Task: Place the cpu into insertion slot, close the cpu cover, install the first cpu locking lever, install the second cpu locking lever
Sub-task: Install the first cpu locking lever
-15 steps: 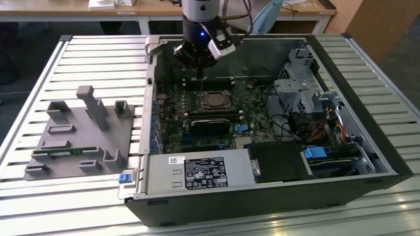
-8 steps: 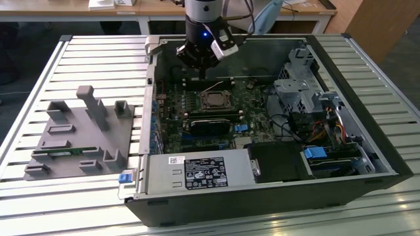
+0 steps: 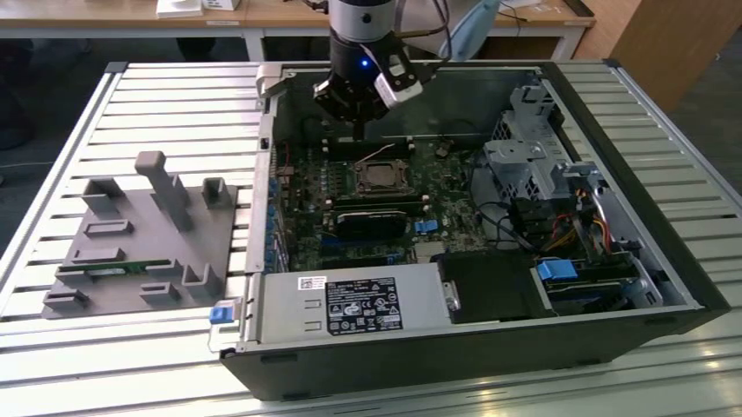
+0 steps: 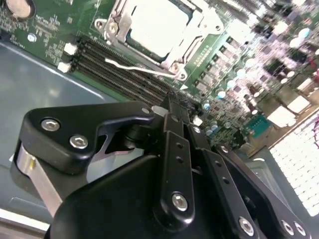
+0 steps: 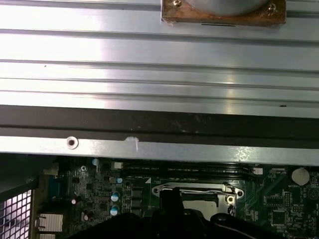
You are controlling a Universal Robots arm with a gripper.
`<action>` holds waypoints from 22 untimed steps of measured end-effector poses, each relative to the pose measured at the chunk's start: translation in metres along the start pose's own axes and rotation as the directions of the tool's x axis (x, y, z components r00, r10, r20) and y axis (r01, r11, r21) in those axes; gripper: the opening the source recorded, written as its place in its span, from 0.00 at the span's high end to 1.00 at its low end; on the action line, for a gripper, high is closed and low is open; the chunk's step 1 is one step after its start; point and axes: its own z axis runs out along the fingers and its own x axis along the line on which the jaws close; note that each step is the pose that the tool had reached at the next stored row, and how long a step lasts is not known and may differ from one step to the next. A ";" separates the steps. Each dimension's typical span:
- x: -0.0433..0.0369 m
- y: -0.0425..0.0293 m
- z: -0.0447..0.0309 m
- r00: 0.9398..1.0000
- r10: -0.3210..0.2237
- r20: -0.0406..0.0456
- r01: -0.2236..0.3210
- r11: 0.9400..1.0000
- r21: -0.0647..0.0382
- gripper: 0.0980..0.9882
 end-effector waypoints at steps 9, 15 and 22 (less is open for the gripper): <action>-0.0098 -0.0008 0.0073 1.000 0.006 0.000 -0.006 1.000 0.000 0.99; -0.0130 -0.0011 0.0115 1.000 0.011 0.001 -0.011 1.000 0.000 0.99; -0.0170 -0.0011 0.0164 1.000 0.011 0.001 -0.011 1.000 0.000 0.99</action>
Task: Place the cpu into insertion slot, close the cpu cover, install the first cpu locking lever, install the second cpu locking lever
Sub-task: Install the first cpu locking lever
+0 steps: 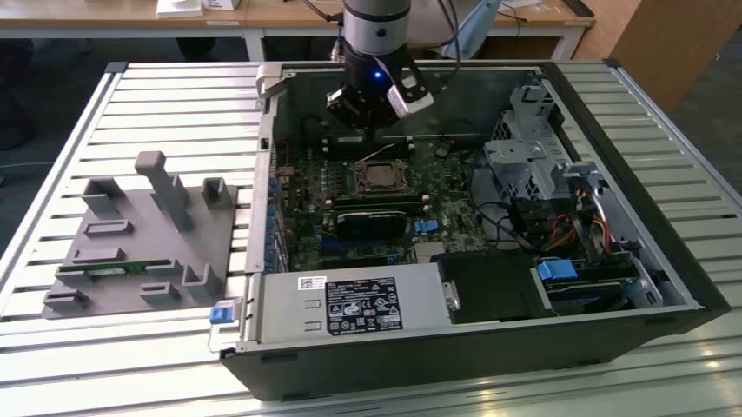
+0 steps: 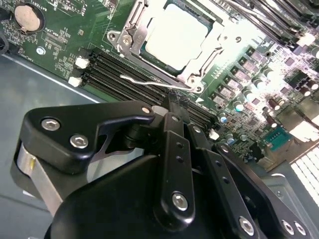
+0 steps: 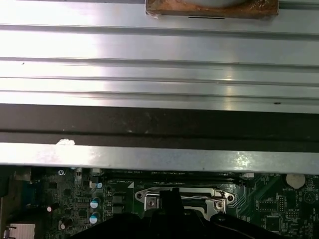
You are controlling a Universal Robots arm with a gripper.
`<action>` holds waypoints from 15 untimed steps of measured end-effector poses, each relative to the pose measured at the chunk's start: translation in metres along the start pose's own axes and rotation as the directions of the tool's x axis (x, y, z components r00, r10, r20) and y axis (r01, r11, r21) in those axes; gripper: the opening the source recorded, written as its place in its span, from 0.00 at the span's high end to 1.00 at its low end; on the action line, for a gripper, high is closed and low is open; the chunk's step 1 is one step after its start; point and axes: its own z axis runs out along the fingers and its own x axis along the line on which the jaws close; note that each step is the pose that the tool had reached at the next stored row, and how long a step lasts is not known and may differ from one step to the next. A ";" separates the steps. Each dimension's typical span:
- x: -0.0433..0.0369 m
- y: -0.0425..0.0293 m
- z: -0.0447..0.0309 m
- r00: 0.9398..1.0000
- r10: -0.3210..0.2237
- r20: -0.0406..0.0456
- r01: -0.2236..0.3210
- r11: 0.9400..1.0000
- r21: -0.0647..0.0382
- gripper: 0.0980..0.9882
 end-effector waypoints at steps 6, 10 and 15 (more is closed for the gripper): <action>-0.0045 0.0001 0.0042 1.000 0.000 0.000 0.000 1.000 0.000 0.99; -0.0067 0.0007 0.0072 1.000 0.000 0.000 0.000 1.000 0.000 0.99; -0.0081 0.0022 0.0089 1.000 0.000 0.000 0.000 1.000 0.000 0.99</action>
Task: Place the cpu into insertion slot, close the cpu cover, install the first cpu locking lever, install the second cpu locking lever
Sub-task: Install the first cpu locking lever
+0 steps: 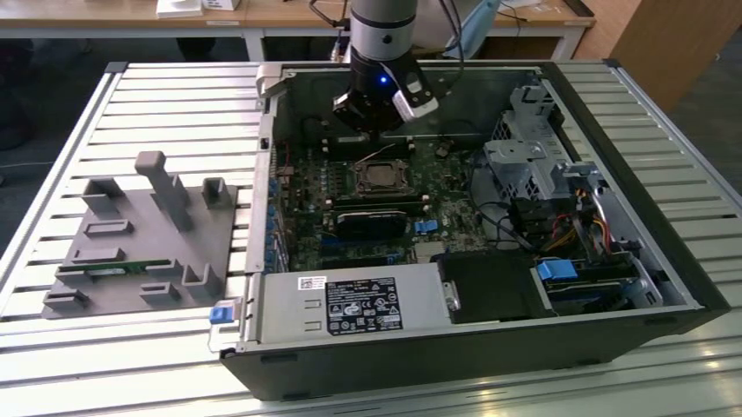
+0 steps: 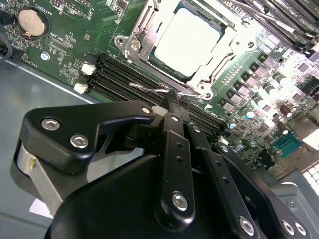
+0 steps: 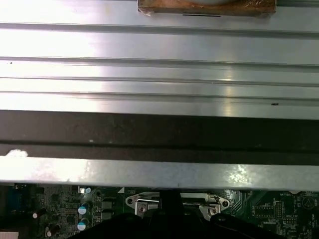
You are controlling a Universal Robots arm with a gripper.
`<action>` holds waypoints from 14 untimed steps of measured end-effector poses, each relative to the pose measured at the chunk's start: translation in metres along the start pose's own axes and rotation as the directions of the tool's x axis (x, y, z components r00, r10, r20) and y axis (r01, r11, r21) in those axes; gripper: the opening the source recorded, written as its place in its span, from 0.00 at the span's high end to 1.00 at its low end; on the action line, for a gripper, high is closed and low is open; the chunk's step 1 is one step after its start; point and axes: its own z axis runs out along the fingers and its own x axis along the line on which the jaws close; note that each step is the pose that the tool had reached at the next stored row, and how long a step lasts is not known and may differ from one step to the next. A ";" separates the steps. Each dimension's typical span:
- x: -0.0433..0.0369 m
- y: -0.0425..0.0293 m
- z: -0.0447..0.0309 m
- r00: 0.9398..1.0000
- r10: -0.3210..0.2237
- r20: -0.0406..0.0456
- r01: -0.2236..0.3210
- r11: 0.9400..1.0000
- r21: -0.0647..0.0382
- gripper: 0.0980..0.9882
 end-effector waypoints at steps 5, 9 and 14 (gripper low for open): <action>-0.0043 0.0021 0.0024 1.000 0.000 0.000 0.000 1.000 0.000 0.99; -0.0221 0.0011 0.0138 1.000 0.000 0.000 0.000 1.000 0.000 0.99; -0.0224 0.0026 -0.0049 1.000 0.000 0.000 0.000 1.000 0.000 0.99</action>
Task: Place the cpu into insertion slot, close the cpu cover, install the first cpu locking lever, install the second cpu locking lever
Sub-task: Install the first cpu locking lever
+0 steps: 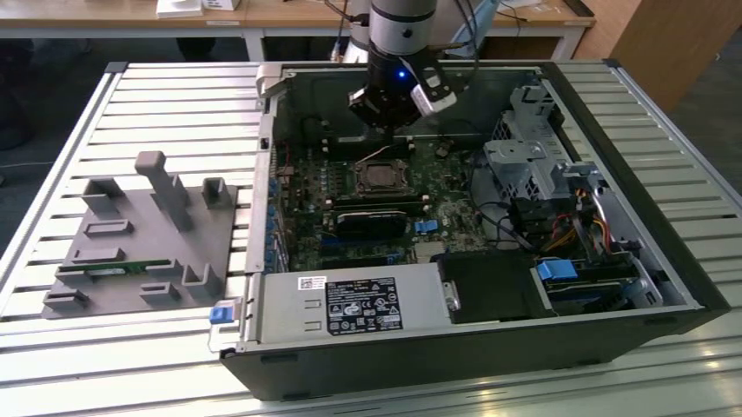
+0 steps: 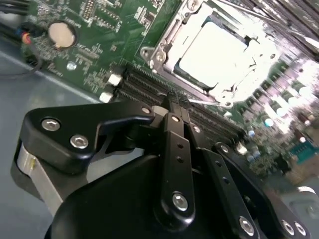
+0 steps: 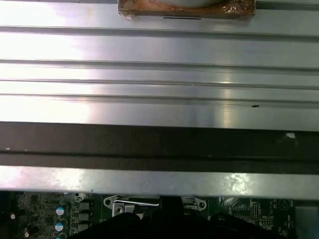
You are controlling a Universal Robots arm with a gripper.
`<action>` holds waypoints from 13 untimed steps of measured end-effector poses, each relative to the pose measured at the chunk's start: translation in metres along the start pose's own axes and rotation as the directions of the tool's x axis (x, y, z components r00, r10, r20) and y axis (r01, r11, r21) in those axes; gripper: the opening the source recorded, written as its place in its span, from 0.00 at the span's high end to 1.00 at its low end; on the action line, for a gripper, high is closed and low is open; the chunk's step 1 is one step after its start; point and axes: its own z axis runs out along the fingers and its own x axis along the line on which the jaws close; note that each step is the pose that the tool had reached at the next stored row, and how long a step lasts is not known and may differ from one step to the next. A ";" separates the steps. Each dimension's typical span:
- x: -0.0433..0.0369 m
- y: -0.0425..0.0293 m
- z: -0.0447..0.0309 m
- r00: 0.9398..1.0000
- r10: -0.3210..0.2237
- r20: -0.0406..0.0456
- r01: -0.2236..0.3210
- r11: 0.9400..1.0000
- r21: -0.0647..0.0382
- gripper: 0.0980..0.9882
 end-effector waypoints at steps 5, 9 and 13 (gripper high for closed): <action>0.0000 -0.0002 -0.0022 1.000 0.000 0.000 0.000 1.000 0.000 0.99; 0.0014 -0.0083 -0.0266 1.000 0.006 -0.005 -0.006 1.000 -0.002 0.99; 0.0046 -0.0268 -0.0820 1.000 0.018 -0.016 -0.019 1.000 -0.008 0.99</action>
